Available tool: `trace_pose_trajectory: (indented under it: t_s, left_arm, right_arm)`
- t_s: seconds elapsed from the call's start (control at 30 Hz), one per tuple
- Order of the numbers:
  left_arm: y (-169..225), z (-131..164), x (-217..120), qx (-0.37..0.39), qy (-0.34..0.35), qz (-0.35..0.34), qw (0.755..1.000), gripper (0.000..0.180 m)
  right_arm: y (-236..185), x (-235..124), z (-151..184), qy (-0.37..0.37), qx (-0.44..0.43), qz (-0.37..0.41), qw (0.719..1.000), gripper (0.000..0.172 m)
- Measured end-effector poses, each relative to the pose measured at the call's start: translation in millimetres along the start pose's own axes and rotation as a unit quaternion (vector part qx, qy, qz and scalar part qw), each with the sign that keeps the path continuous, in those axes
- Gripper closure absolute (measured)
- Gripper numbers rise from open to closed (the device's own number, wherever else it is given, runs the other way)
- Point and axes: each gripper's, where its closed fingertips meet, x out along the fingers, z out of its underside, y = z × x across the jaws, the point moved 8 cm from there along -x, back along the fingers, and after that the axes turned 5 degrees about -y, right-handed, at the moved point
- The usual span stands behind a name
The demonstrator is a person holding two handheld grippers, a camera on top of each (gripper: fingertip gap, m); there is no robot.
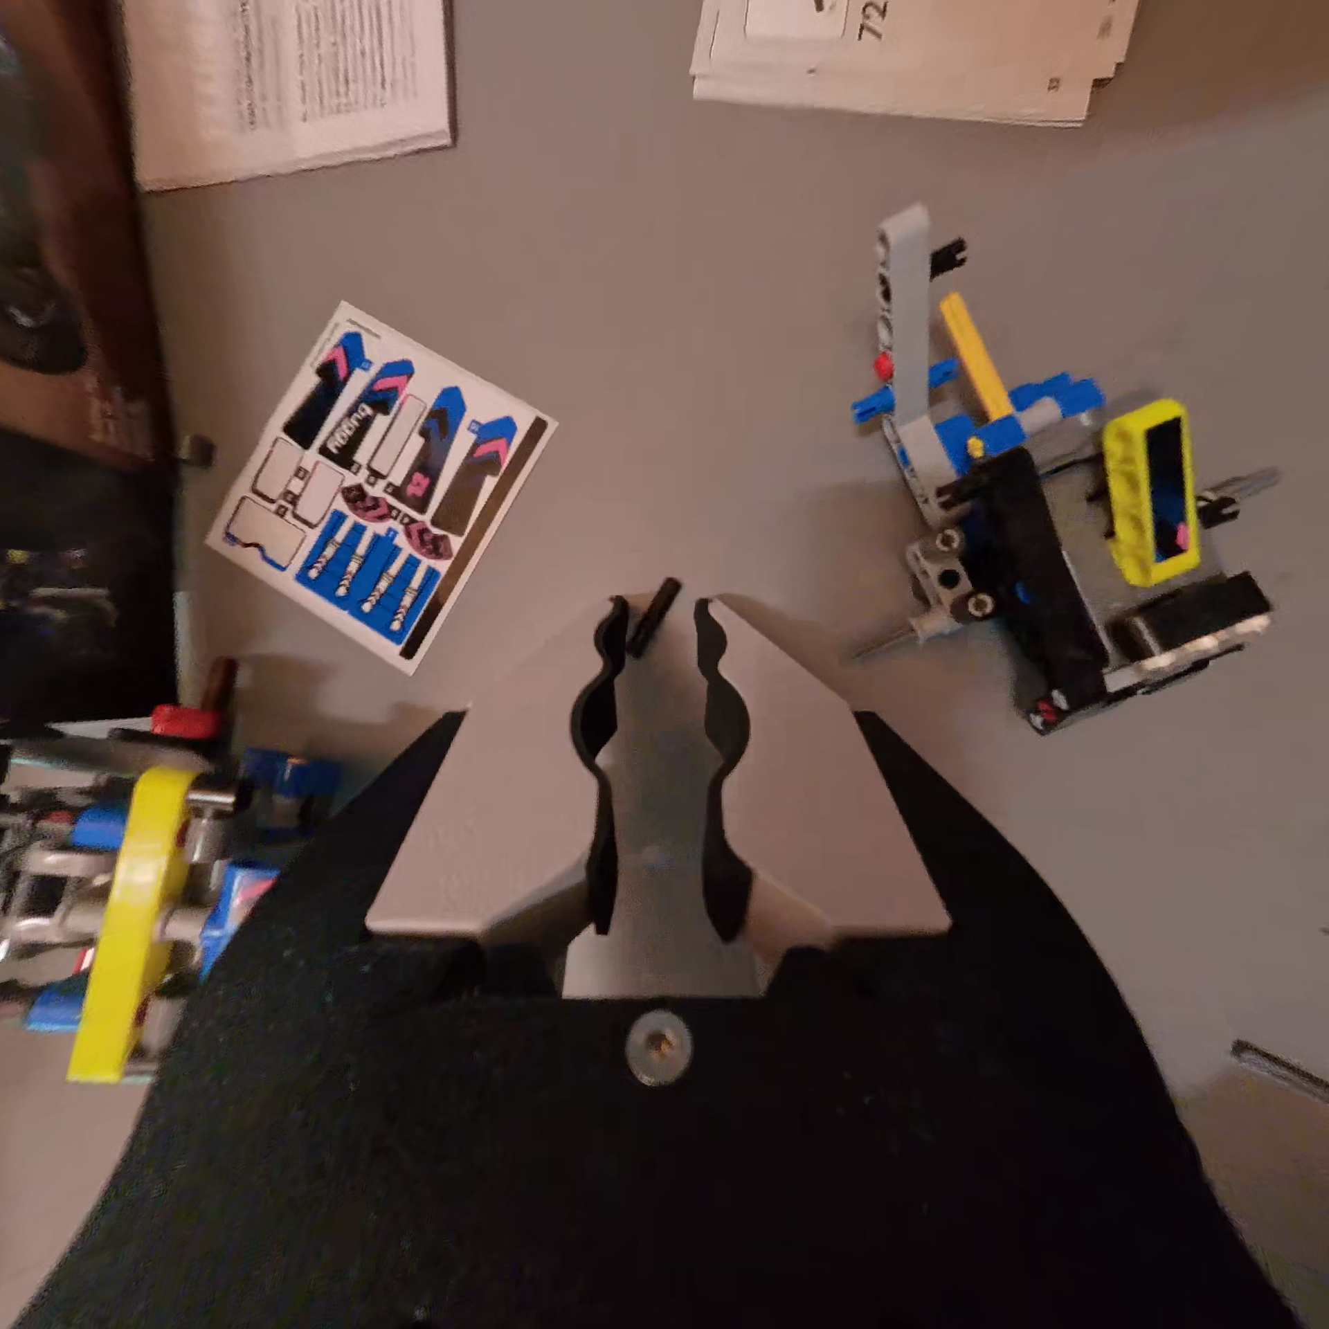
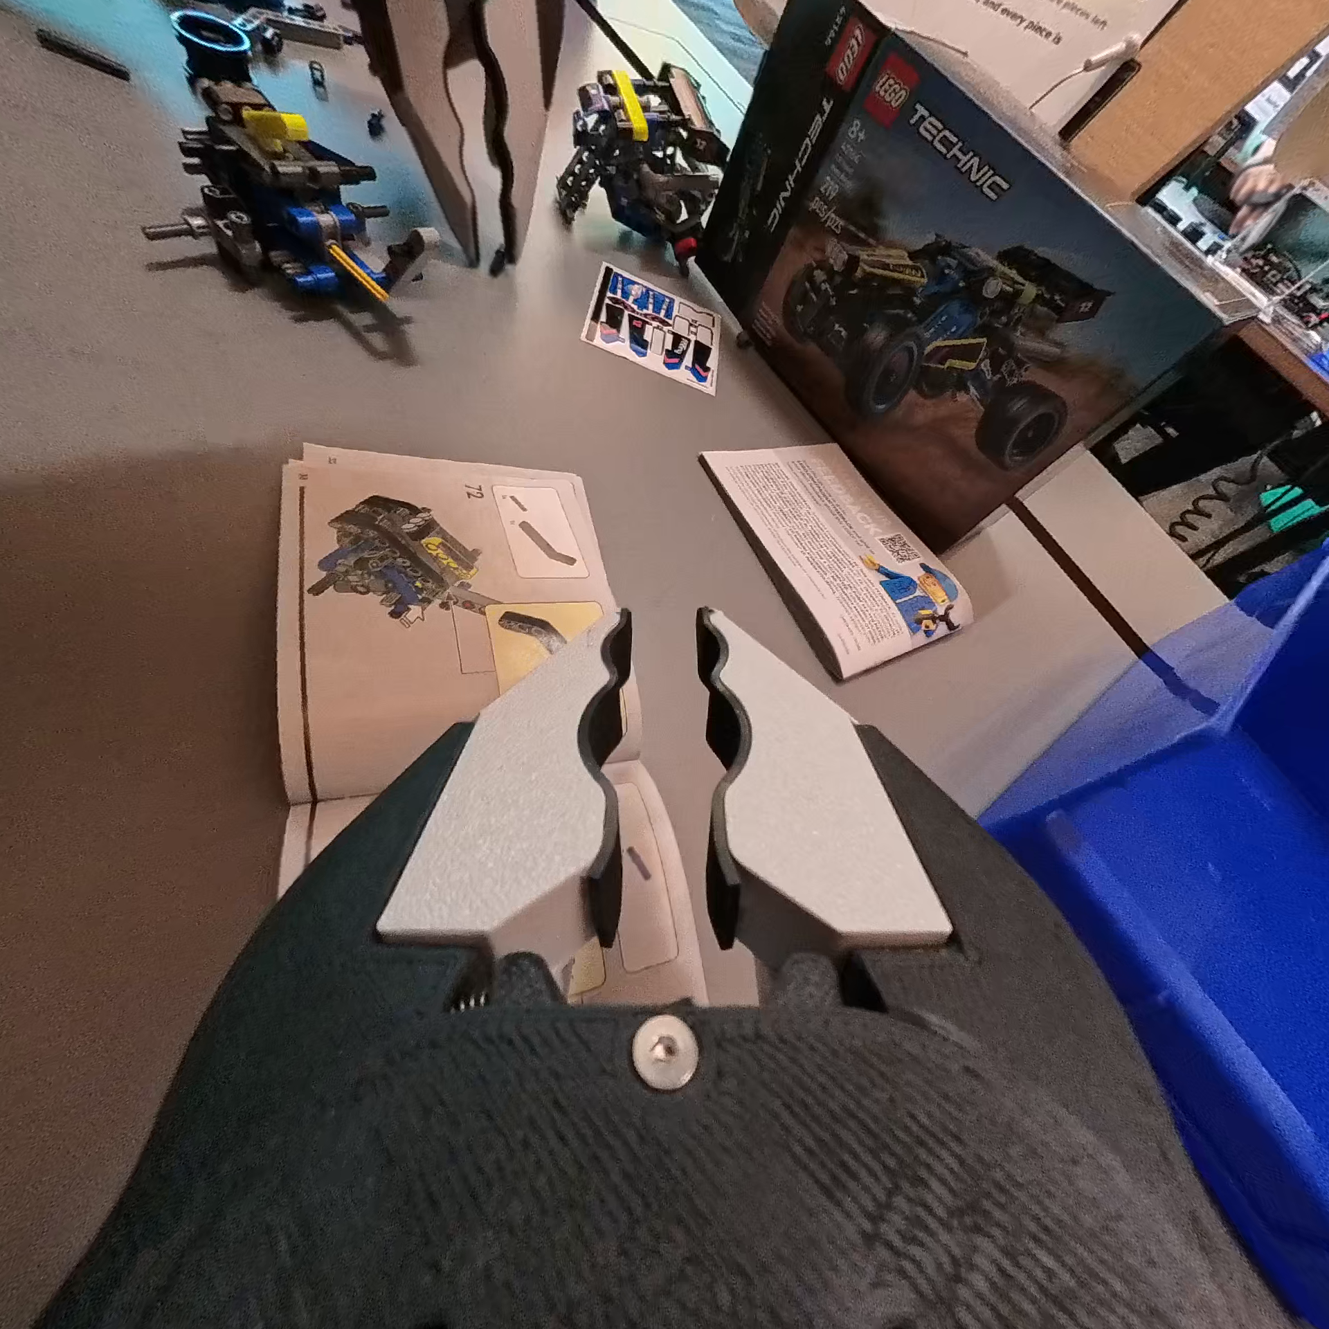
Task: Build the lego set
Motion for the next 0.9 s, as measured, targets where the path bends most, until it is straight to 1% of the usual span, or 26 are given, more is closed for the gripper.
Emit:
trace_pose_trajectory:
  t_s: [0.03, 0.1, 0.13, 0.2, 0.23, 0.3, 0.33, 0.37, 0.4, 0.47, 0.53, 0.57, 0.67, 0.73, 0.8, 0.83, 0.9]
  left_arm:
    - [-0.1, -0.1, 0.6, -0.012, -0.002, 0.003, 1.000, 0.178]
    - [1.5, 0.4, -1.3, -0.051, -0.019, 0.005, 0.999, 0.180]
    - [2.7, 1.7, -3.5, -0.064, -0.029, -0.007, 0.998, 0.180]
    - [7.3, 2.3, -16.2, -0.070, -0.022, -0.061, 0.995, 0.180]
    - [14.6, -2.4, -28.9, -0.081, -0.001, -0.078, 0.994, 0.180]
    - [42.6, -25.7, -58.4, -0.104, 0.075, -0.096, 0.987, 0.180]
    - [63.1, -39.4, -67.8, -0.105, 0.108, -0.092, 0.984, 0.180]
    - [84.6, -50.4, -69.2, -0.104, 0.123, -0.086, 0.983, 0.180]
    - [104.6, -58.3, -62.0, -0.105, 0.120, -0.085, 0.983, 0.180]
    - [136.9, -65.3, -32.2, -0.123, 0.091, -0.098, 0.983, 0.180]
    - [156.6, -64.7, -4.3, -0.143, 0.063, -0.122, 0.980, 0.180]
    - [162.3, -65.1, 4.8, -0.153, 0.063, -0.130, 0.978, 0.179]
    - [166.3, -61.6, 23.8, -0.198, 0.054, -0.137, 0.969, 0.179]
    - [165.3, -61.1, 27.5, -0.218, 0.072, -0.139, 0.963, 0.179]
    - [165.2, -60.8, 28.5, -0.223, 0.078, -0.140, 0.962, 0.179]
    - [164.8, -60.1, 28.4, -0.216, 0.078, -0.150, 0.962, 0.177]
    - [164.5, -58.1, 25.0, -0.208, 0.080, -0.170, 0.960, 0.161]
  right_arm:
    - [-0.5, -2.4, -0.1, -0.002, 0.000, 0.005, 1.000, 0.156]
    - [-2.9, -6.7, -1.4, -0.004, 0.000, 0.011, 1.000, 0.157]
    - [-4.3, -8.6, -2.4, -0.004, -0.002, 0.014, 1.000, 0.157]
    - [-6.8, -12.2, -4.8, -0.003, -0.008, 0.022, 1.000, 0.157]
    - [-7.2, -14.1, -6.3, -0.006, -0.006, 0.029, 1.000, 0.157]
    - [-8.1, -18.3, -9.4, -0.015, -0.001, 0.043, 0.999, 0.157]
    - [-9.8, -20.0, -11.6, -0.016, 0.000, 0.048, 0.999, 0.157]
    - [-11.4, -20.4, -13.8, -0.018, 0.000, 0.052, 0.999, 0.157]
    - [-13.3, -19.2, -16.8, -0.020, -0.001, 0.054, 0.998, 0.157]
    - [-17.5, -12.8, -26.2, -0.019, -0.005, 0.055, 0.998, 0.157]
    - [-23.1, -2.8, -37.4, -0.012, -0.007, 0.049, 0.999, 0.157]
    - [-27.0, 2.7, -42.0, -0.012, -0.008, 0.044, 0.999, 0.157]
    - [-41.5, 16.6, -53.0, -0.020, -0.018, 0.026, 0.999, 0.157]
    - [-52.2, 22.2, -57.3, -0.024, -0.019, 0.012, 0.999, 0.157]
    - [-60.8, 23.3, -57.7, -0.033, -0.023, 0.009, 0.999, 0.157]
    - [-63.9, 22.8, -57.4, -0.036, -0.022, 0.010, 0.999, 0.157]
    - [-69.4, 20.7, -55.6, -0.039, -0.015, 0.011, 0.999, 0.157]
